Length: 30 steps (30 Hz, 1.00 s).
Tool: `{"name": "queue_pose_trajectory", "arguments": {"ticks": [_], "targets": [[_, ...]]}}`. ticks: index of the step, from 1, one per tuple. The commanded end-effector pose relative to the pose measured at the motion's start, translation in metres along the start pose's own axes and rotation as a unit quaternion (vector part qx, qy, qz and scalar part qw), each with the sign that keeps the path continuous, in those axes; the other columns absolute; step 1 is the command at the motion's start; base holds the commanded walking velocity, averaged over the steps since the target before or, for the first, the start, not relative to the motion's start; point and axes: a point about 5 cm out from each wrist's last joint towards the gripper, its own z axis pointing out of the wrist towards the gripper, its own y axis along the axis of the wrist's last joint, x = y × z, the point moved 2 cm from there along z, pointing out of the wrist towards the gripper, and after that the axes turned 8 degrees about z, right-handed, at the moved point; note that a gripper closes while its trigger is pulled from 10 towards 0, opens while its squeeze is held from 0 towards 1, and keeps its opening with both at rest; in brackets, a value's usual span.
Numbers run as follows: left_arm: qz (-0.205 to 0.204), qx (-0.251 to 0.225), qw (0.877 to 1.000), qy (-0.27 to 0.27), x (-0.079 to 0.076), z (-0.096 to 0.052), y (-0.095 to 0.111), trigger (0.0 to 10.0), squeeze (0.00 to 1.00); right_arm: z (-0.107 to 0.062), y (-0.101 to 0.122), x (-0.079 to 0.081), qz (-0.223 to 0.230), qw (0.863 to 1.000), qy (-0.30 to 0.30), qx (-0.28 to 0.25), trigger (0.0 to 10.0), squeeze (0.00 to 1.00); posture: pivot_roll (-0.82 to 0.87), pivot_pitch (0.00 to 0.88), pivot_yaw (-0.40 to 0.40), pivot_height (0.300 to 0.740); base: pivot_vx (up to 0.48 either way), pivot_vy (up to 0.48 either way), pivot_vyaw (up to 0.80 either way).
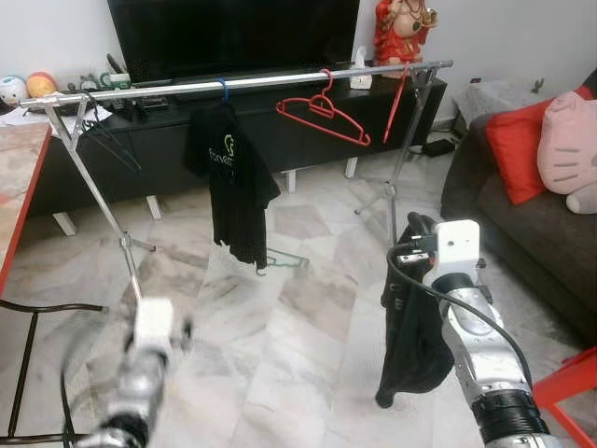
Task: Hang hanger
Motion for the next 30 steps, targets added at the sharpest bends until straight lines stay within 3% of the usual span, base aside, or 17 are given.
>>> {"name": "queue_pose_trajectory", "arguments": {"ticks": [1,2,5,10,12,20,28,30], "targets": [[-0.009,-0.011,1.0,-0.012,-0.011,-0.006,-0.005,10.0,0.0,0.002,0.017,-0.007,0.0,0.999,-0.006,-0.036,10.0,0.0,-0.06,0.0,-0.034,0.74,0.0,0.0,0.0],[-0.013,-0.054,0.998,-0.003,-0.009,-0.007,0.007,10.0,0.0,-0.001,0.013,-0.01,-0.006,0.999,-0.008,-0.034,10.0,0.0,-0.07,0.0,-0.025,0.74,0.0,0.0,0.0],[-0.012,-0.115,0.993,-0.002,-0.007,-0.015,0.019,10.0,0.0,-0.009,0.01,-0.015,-0.011,0.999,-0.013,-0.036,10.0,0.0,-0.08,0.0,-0.006,0.74,0.0,0.0,0.0],[0.006,-0.157,0.987,-0.019,-0.006,-0.029,0.022,10.0,0.0,-0.023,0.002,-0.015,-0.005,0.999,-0.024,-0.033,10.0,0.0,-0.08,0.0,0.003,0.74,0.0,0.0,0.0],[0.003,-0.191,0.981,-0.018,0.001,-0.042,0.031,10.0,0.0,-0.033,-0.002,-0.002,-0.007,0.999,-0.007,-0.038,10.0,0.0,-0.08,0.0,0.008,0.74,0.0,0.0,0.0],[0.004,-0.227,0.974,-0.004,0.02,-0.062,0.051,10.0,0.0,-0.048,-0.013,0.024,0.014,0.999,0.02,-0.028,10.0,0.0,0.06,0.0,-0.054,0.74,0.0,0.0,0.0],[0.002,-0.232,0.972,-0.032,0.012,-0.067,0.064,10.0,0.0,-0.048,-0.01,0.023,0.007,0.999,0.028,-0.021,10.0,0.0,0.06,0.0,-0.067,0.74,0.0,0.0,0.0],[-0.003,-0.223,0.974,-0.046,0.001,-0.067,0.065,10.0,0.0,-0.043,-0.006,0.014,0.002,0.999,0.011,-0.032,10.0,0.0,0.03,0.0,-0.024,0.74,0.0,0.0,0.0]]}}
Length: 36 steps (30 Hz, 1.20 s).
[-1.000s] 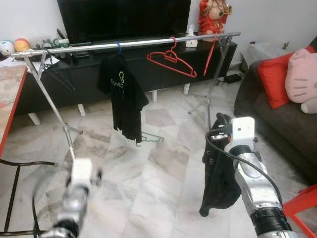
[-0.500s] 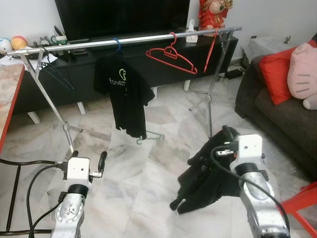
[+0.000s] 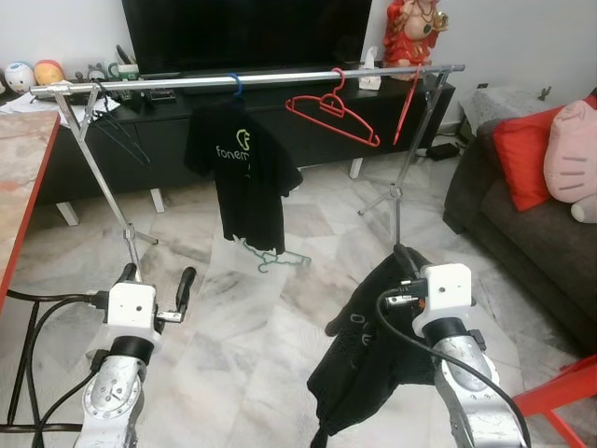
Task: Hang hanger
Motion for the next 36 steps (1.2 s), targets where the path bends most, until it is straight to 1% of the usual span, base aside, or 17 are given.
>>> {"name": "queue_pose_trajectory", "arguments": {"ticks": [1,2,3,4,5,7,9,11,12,13,16,18,20,24,26,31,36], "targets": [[-0.015,0.008,1.0,-0.015,-0.012,0.0,0.001,10.0,0.0,0.005,0.014,-0.013,-0.006,0.999,-0.021,-0.029,10.0,0.0,0.02,0.0,-0.016,0.74,0.0,0.0,0.0],[-0.015,0.008,1.0,-0.015,-0.012,0.0,0.001,10.0,0.0,0.005,0.014,-0.013,-0.006,0.999,-0.021,-0.029,10.0,0.0,0.02,0.0,-0.016,0.74,0.0,0.0,0.0],[-0.02,0.016,0.999,-0.024,-0.017,0.0,0.0,10.0,0.0,0.007,0.016,-0.015,-0.009,0.999,-0.025,-0.032,10.0,0.0,-0.02,0.0,0.012,0.74,0.0,0.0,0.0],[-0.021,0.023,0.998,-0.046,-0.025,0.001,-0.002,10.0,0.0,0.008,0.019,-0.018,-0.007,0.999,-0.036,-0.04,10.0,0.0,-0.04,0.0,0.035,0.74,0.0,0.0,0.0],[-0.021,0.023,0.998,-0.046,-0.025,0.001,-0.002,10.0,0.0,0.008,0.019,-0.018,-0.007,0.999,-0.036,-0.04,10.0,0.0,-0.04,0.0,0.035,0.74,0.0,0.0,0.0],[-0.024,0.026,0.997,-0.065,-0.031,0.003,-0.003,10.0,0.0,0.007,0.02,-0.018,-0.004,0.998,-0.047,-0.044,10.0,0.0,-0.06,0.0,0.051,0.74,0.0,0.0,0.0],[-0.027,0.025,0.997,-0.07,-0.032,0.006,-0.002,10.0,0.0,0.005,0.017,-0.017,-0.003,0.998,-0.051,-0.041,10.0,0.0,-0.08,0.0,0.052,0.74,0.0,0.0,0.0],[-0.025,0.024,0.997,-0.071,-0.031,0.011,0.001,10.0,0.0,0.005,0.017,-0.013,0.002,0.998,-0.052,-0.039,10.0,0.0,-0.09,0.0,0.049,0.74,0.0,0.0,0.0],[-0.025,0.024,0.997,-0.071,-0.031,0.011,0.001,10.0,0.0,0.005,0.017,-0.013,0.002,0.998,-0.052,-0.039,10.0,0.0,-0.09,0.0,0.049,0.74,0.0,0.0,0.0],[-0.024,0.03,0.997,-0.062,-0.03,0.015,-0.003,10.0,0.0,0.004,0.012,-0.007,0.003,0.998,-0.046,-0.031,10.0,0.0,-0.11,0.0,0.022,0.74,0.0,0.0,0.0],[-0.027,0.038,0.998,-0.052,-0.033,0.017,-0.006,10.0,0.0,0.004,0.008,0.0,0.011,0.999,-0.031,-0.021,10.0,0.0,-0.09,0.0,-0.005,0.74,0.0,0.0,0.0],[-0.027,0.035,0.998,-0.047,-0.035,0.018,-0.004,10.0,0.0,0.006,0.008,0.001,0.012,0.999,-0.024,-0.019,10.0,0.0,-0.08,0.0,-0.007,0.74,0.0,0.0,0.0],[-0.035,0.03,0.998,-0.041,-0.04,0.021,0.001,10.0,0.0,0.011,0.009,-0.002,0.029,0.999,-0.035,-0.021,10.0,0.0,-0.06,0.0,0.0,0.74,0.0,0.0,0.0],[-0.04,0.029,0.998,-0.049,-0.044,0.019,0.003,10.0,0.0,0.013,0.009,-0.001,0.032,0.998,-0.043,-0.022,10.0,0.0,-0.06,0.0,0.006,0.74,0.0,-0.191,0.0],[-0.036,0.03,0.997,-0.056,-0.046,0.017,0.002,10.0,0.0,0.011,0.008,0.005,0.035,0.998,-0.04,-0.022,10.0,0.0,-0.06,0.0,0.003,0.74,0.0,-0.253,0.0],[-0.036,0.036,0.997,-0.05,-0.044,0.014,-0.002,10.0,0.0,0.007,0.006,0.007,0.031,0.999,-0.033,-0.017,10.0,0.0,-0.07,0.0,-0.003,0.74,0.0,-0.253,0.0],[-0.038,0.037,0.998,-0.047,-0.044,0.017,-0.001,10.0,0.0,0.006,0.007,0.009,0.03,0.999,-0.031,-0.018,10.0,0.0,-0.07,0.0,-0.005,0.74,0.0,-0.251,0.0]]}}
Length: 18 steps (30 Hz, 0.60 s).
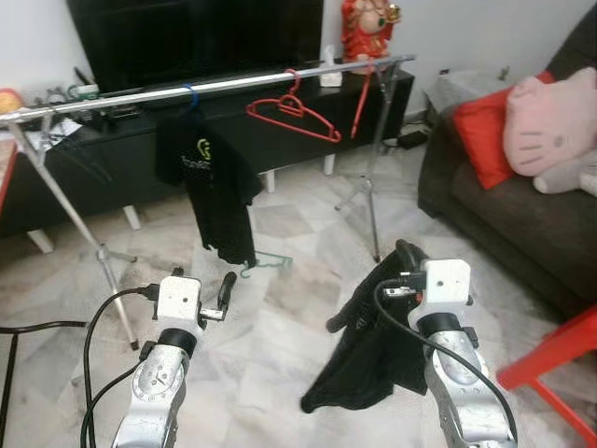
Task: Hang hanger
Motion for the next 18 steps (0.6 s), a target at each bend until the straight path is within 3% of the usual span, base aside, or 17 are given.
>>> {"name": "queue_pose_trajectory", "arguments": {"ticks": [1,18], "targets": [[0.004,-0.005,1.0,0.0,-0.0015,0.0015,0.0048,10.0,0.0,0.0024,0.0116,0.0032,0.001,1.0,0.004,-0.021,10.0,0.0,-0.07,0.0,-0.006,0.74,0.0,-0.251,0.0],[0.003,0.002,1.0,0.001,-0.0025,-0.0037,0.0016,10.0,0.0,0.0022,0.0123,0.0107,-0.008,1.0,0.019,-0.016,10.0,0.0,-0.08,0.0,-0.018,0.74,0.0,-0.257,0.0]]}}
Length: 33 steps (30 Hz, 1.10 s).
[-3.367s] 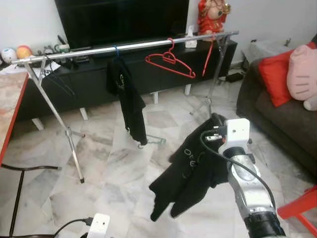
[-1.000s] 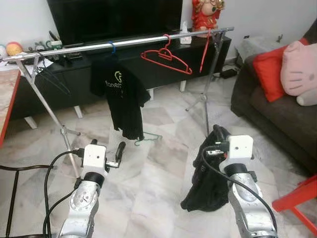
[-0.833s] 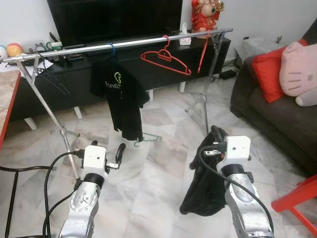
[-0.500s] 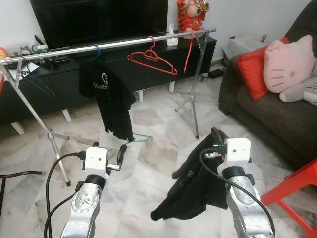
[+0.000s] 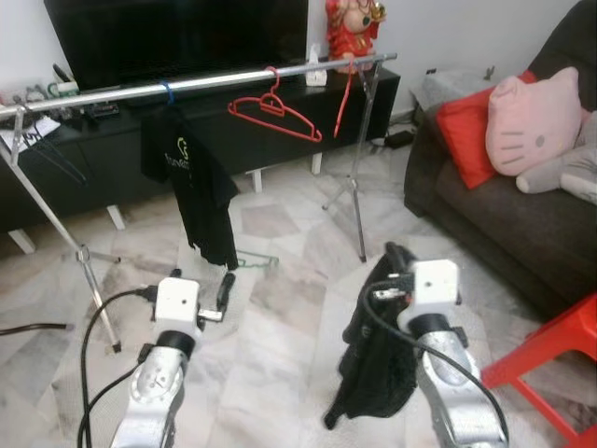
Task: Hang hanger
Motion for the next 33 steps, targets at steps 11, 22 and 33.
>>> {"name": "queue_pose_trajectory", "arguments": {"ticks": [11,22,33], "targets": [[-0.004,0.006,1.0,-0.006,-0.006,-0.003,0.0,10.0,0.0,0.001,0.011,-0.001,-0.005,1.0,0.004,-0.016,10.0,0.0,-0.08,0.0,-0.021,0.74,0.0,-0.269,0.0],[-0.013,0.006,1.0,-0.014,-0.002,-0.006,0.0,10.0,0.0,0.0,0.008,-0.002,0.0,1.0,-0.001,-0.009,10.0,0.0,-0.08,0.0,-0.016,0.74,0.0,0.0,0.0],[-0.01,0.018,1.0,0.002,0.01,-0.003,-0.004,10.0,0.0,-0.001,0.004,-0.003,-0.003,1.0,-0.006,0.003,10.0,0.0,-0.08,0.0,-0.01,0.74,0.045,0.0,0.0]]}}
